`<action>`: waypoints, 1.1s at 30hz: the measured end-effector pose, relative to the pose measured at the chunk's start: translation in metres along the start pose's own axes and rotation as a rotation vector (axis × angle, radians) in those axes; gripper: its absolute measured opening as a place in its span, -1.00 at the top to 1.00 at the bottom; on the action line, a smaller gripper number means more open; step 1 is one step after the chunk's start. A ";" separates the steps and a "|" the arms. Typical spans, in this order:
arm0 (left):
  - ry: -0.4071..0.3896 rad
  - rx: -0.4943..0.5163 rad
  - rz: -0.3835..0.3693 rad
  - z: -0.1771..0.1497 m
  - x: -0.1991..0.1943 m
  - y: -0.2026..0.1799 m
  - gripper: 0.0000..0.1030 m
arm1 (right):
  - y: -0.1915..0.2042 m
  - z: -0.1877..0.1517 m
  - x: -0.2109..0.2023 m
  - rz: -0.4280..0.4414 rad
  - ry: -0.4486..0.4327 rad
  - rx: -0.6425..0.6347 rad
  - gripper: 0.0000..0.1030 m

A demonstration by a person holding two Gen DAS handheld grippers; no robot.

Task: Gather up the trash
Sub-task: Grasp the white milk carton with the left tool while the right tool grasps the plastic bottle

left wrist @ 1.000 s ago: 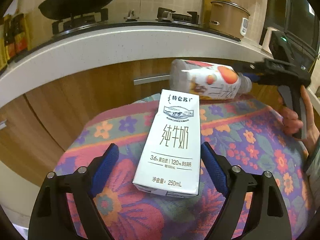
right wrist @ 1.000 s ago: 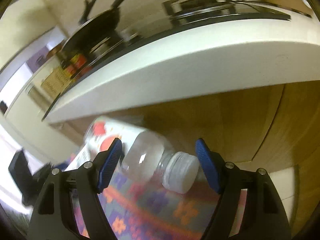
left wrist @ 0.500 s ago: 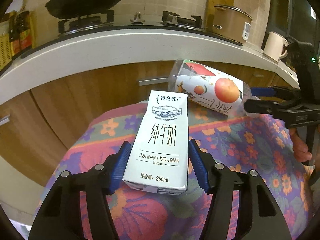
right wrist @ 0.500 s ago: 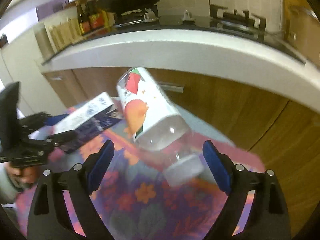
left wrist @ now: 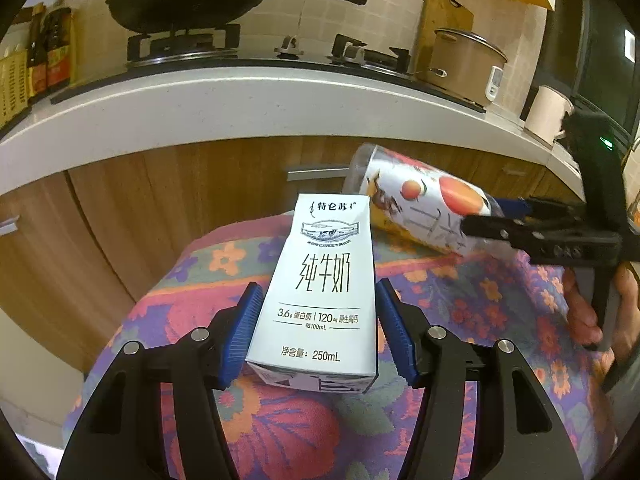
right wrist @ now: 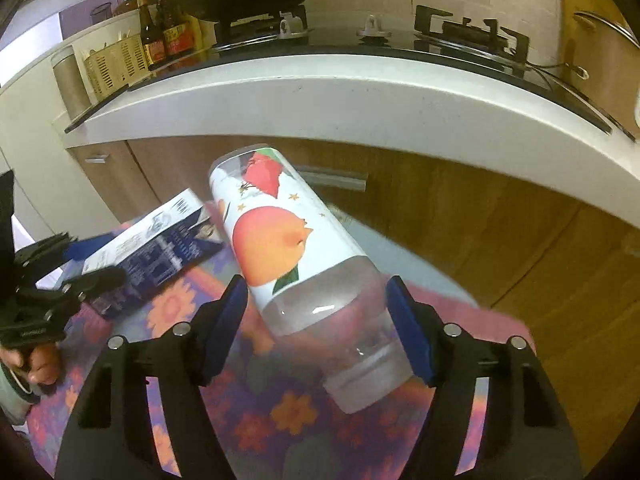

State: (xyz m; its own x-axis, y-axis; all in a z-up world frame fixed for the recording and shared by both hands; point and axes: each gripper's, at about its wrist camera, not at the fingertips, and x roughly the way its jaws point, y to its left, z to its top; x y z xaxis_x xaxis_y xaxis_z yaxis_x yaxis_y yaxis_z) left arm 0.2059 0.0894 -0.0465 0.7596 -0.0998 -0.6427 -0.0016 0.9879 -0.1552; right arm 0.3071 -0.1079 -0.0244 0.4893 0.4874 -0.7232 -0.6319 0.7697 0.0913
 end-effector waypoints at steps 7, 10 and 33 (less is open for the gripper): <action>0.004 0.065 -0.052 -0.008 -0.010 -0.020 -0.07 | 0.021 -0.061 -0.058 -0.130 0.009 0.134 -0.20; 0.024 0.089 -0.086 -0.015 -0.021 -0.034 -0.06 | 0.034 -0.092 -0.087 -0.236 0.020 0.217 -0.20; -0.003 0.187 -0.136 -0.086 -0.110 -0.072 -0.04 | 0.109 -0.184 -0.151 -0.324 -0.012 0.287 -0.63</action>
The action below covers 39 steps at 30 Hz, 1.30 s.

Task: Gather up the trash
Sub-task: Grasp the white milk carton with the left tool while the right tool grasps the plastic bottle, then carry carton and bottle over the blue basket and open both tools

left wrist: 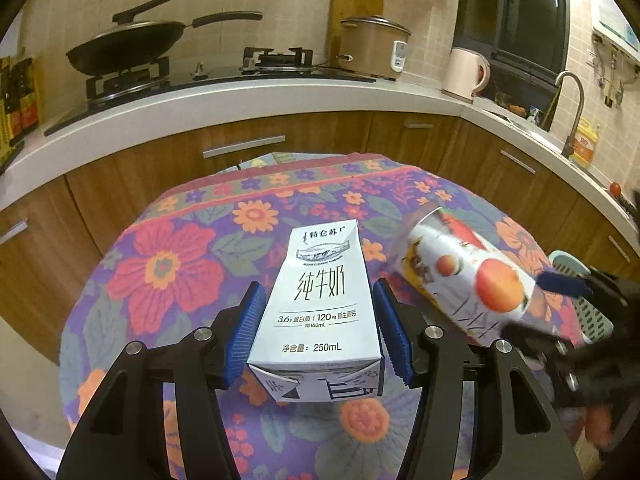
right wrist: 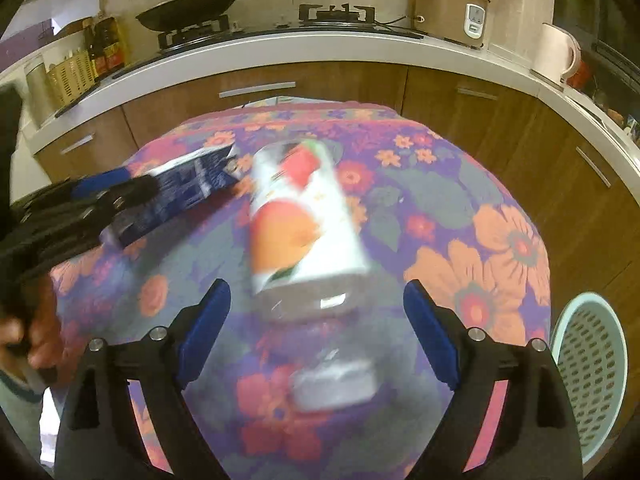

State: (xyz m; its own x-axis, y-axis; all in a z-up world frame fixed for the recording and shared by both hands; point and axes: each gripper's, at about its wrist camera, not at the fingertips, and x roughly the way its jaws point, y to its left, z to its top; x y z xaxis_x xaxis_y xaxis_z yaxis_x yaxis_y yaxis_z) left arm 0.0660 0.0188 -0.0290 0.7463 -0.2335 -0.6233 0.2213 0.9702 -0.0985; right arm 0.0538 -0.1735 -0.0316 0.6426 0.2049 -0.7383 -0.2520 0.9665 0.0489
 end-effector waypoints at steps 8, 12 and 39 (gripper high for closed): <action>0.022 0.024 0.011 -0.005 0.003 -0.006 -0.03 | 0.010 0.013 0.022 -0.006 0.003 -0.007 -0.60; 0.078 0.024 -0.027 -0.015 0.008 -0.006 -0.04 | 0.006 0.008 0.022 0.010 0.011 0.013 -0.19; 0.054 0.141 -0.076 0.008 0.014 -0.096 -0.03 | -0.086 -0.058 -0.058 -0.073 -0.112 0.259 -0.15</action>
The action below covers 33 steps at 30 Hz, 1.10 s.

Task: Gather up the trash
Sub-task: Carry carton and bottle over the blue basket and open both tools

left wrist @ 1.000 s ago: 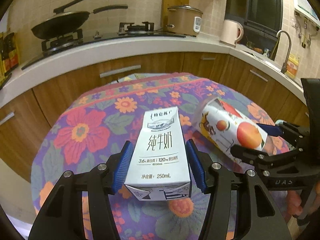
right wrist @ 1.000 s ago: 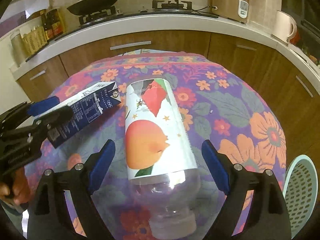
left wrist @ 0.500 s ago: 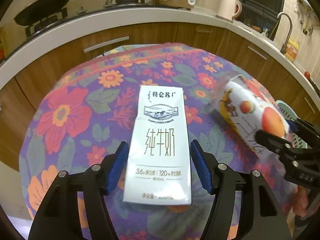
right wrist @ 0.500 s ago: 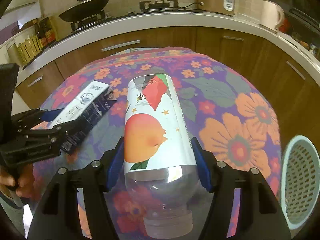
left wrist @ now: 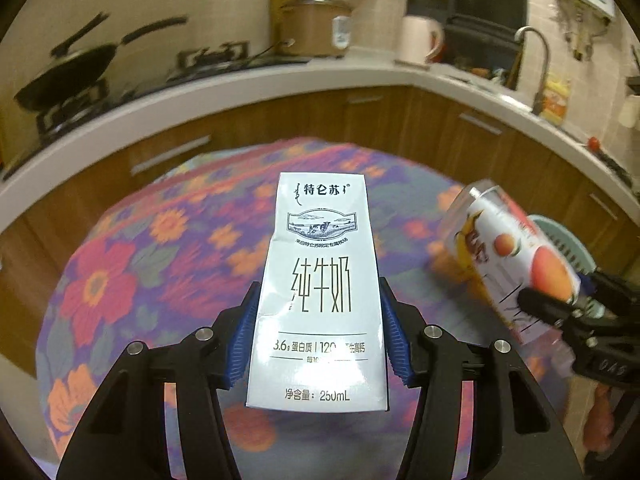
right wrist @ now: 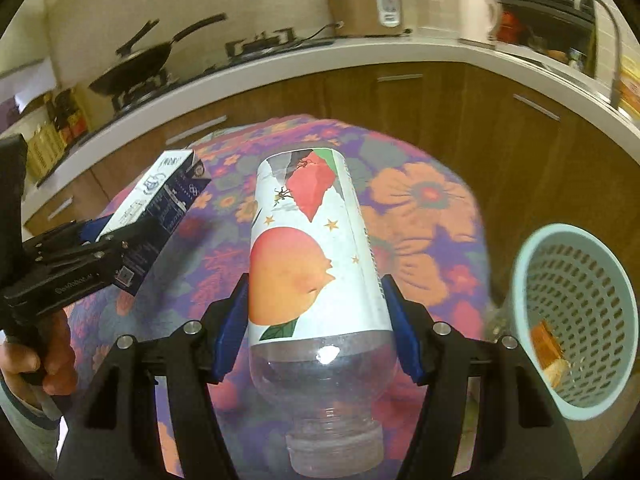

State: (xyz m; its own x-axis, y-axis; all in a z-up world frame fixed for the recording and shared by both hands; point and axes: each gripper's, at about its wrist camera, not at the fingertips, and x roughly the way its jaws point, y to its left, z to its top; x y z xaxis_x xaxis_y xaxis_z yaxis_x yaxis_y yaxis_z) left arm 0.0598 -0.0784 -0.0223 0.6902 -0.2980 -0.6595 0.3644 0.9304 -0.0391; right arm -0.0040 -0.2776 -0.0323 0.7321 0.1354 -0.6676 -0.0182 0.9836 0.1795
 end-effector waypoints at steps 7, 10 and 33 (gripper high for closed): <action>-0.038 0.088 -0.121 0.028 0.005 -0.084 -0.03 | -0.066 -0.009 -0.031 -0.080 -0.070 0.114 -0.15; -0.031 0.108 -0.188 0.036 0.014 -0.124 -0.03 | -0.096 -0.017 -0.041 -0.139 -0.090 0.163 -0.15; 0.201 0.265 -0.369 0.024 0.139 -0.322 -0.04 | -0.273 -0.078 -0.032 -0.416 -0.044 0.462 -0.15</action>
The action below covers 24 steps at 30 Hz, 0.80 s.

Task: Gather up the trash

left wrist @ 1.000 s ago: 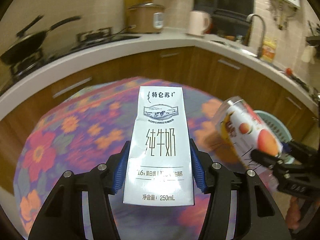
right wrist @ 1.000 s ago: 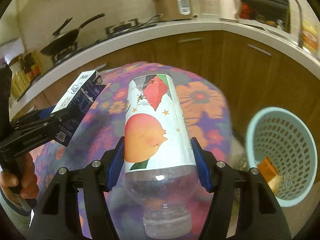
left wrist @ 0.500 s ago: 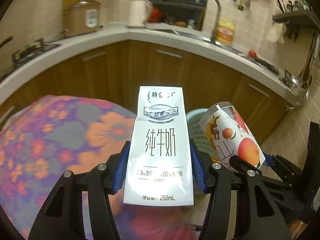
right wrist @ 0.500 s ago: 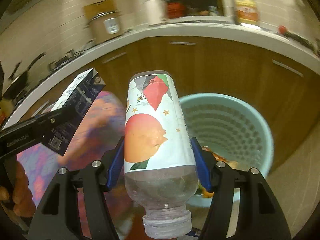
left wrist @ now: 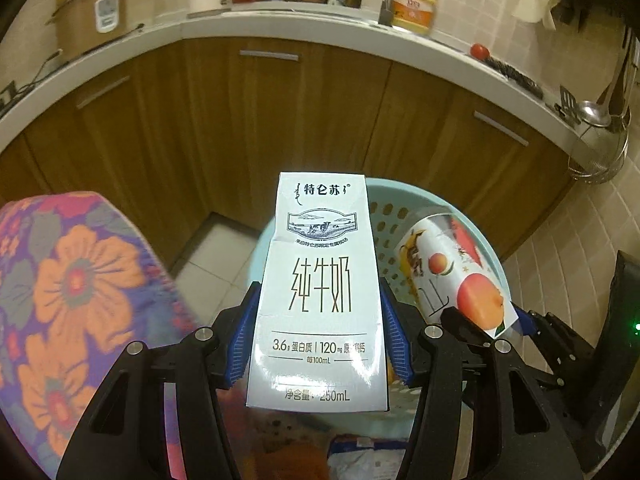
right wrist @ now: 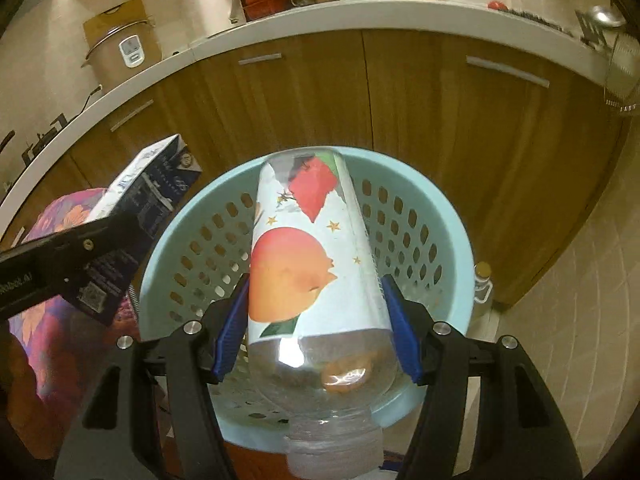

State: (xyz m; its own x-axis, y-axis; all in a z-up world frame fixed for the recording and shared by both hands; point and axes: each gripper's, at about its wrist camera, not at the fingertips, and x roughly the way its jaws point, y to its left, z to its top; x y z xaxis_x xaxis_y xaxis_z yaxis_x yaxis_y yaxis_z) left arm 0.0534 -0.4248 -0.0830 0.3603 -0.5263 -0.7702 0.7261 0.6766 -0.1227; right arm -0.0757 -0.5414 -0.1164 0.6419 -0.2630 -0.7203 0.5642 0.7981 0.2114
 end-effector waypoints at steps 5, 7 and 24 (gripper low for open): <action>0.025 0.004 -0.019 -0.002 0.012 -0.004 -0.05 | -0.008 0.003 0.002 0.039 -0.011 0.040 -0.15; 0.025 0.002 -0.030 -0.002 0.012 -0.003 -0.06 | -0.011 0.005 0.000 0.062 -0.008 0.062 -0.20; -0.128 -0.048 -0.027 -0.008 -0.072 0.021 -0.31 | 0.007 0.004 -0.053 0.057 -0.071 0.058 -0.21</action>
State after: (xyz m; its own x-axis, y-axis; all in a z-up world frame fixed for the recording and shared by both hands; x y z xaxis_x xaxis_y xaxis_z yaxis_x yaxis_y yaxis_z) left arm 0.0376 -0.3690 -0.0354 0.4149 -0.6039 -0.6806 0.7090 0.6833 -0.1741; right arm -0.1038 -0.5240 -0.0747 0.7077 -0.2574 -0.6579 0.5537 0.7805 0.2902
